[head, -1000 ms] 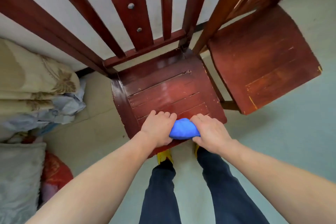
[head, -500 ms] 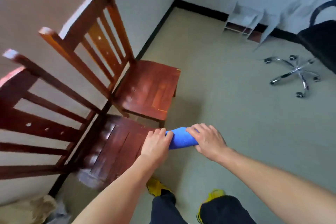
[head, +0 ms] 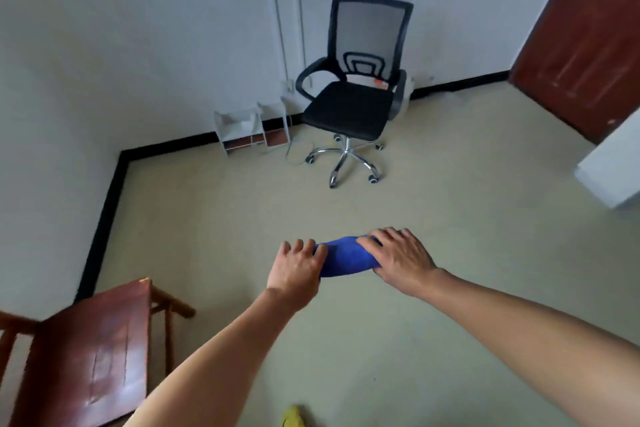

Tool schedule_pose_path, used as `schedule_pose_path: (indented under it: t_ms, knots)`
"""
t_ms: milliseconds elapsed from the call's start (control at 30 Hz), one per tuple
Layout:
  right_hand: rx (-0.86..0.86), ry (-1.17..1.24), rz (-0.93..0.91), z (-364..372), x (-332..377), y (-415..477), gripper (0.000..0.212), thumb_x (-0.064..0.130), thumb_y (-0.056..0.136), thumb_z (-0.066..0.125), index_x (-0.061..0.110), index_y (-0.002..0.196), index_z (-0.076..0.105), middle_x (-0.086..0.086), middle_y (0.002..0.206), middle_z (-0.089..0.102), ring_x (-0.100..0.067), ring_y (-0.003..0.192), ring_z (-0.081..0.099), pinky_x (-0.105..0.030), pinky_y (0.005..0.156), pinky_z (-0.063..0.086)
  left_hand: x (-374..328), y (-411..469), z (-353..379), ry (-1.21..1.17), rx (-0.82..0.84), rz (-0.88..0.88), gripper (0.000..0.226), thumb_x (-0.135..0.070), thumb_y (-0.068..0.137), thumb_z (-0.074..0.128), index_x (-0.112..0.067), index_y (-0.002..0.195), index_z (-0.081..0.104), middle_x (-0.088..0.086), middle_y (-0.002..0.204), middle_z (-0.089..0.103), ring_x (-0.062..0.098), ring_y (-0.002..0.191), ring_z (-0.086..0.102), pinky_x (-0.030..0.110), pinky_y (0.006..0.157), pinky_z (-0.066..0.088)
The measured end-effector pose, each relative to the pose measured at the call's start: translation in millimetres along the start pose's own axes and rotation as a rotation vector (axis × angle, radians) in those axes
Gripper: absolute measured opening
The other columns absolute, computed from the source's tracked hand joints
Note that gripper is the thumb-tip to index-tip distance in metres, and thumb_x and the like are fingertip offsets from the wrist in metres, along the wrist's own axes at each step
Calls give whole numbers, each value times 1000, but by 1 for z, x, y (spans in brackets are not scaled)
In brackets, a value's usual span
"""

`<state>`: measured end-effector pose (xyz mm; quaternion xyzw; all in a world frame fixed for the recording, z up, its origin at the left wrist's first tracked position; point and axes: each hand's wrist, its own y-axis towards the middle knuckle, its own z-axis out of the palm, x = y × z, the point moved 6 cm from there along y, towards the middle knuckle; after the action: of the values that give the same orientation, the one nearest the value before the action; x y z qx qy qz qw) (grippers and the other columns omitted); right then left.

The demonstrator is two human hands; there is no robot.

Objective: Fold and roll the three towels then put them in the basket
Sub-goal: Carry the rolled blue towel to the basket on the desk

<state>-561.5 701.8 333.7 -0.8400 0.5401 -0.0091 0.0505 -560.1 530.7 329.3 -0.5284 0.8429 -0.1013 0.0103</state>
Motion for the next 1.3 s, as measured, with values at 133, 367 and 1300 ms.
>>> schedule_pose_path:
  t_ms: [133,367,1300]
  knots:
    - [-45,-10,161,-19,-117,-14,50,21,86,47,24,135,42,2,129,50,-25,117,48,-37,91,37,-69,100,-49,58,-71,157,47,-19,85,50,-14,130,39,8,120,52,31,108,50,39,88,35]
    - [-116,-54,416,-32,-315,-14,47,18,86,49,23,133,45,3,125,53,-25,112,51,-37,88,39,-181,291,-111,115,-197,408,44,-20,86,51,-14,128,40,7,118,54,30,106,51,40,91,35]
    - [-196,-63,1006,-38,-992,-129,46,25,74,76,17,116,61,-4,103,69,-27,85,66,-42,73,53,-713,817,-308,167,-360,990,34,-23,91,49,-16,124,43,5,115,59,24,100,53,37,93,37]
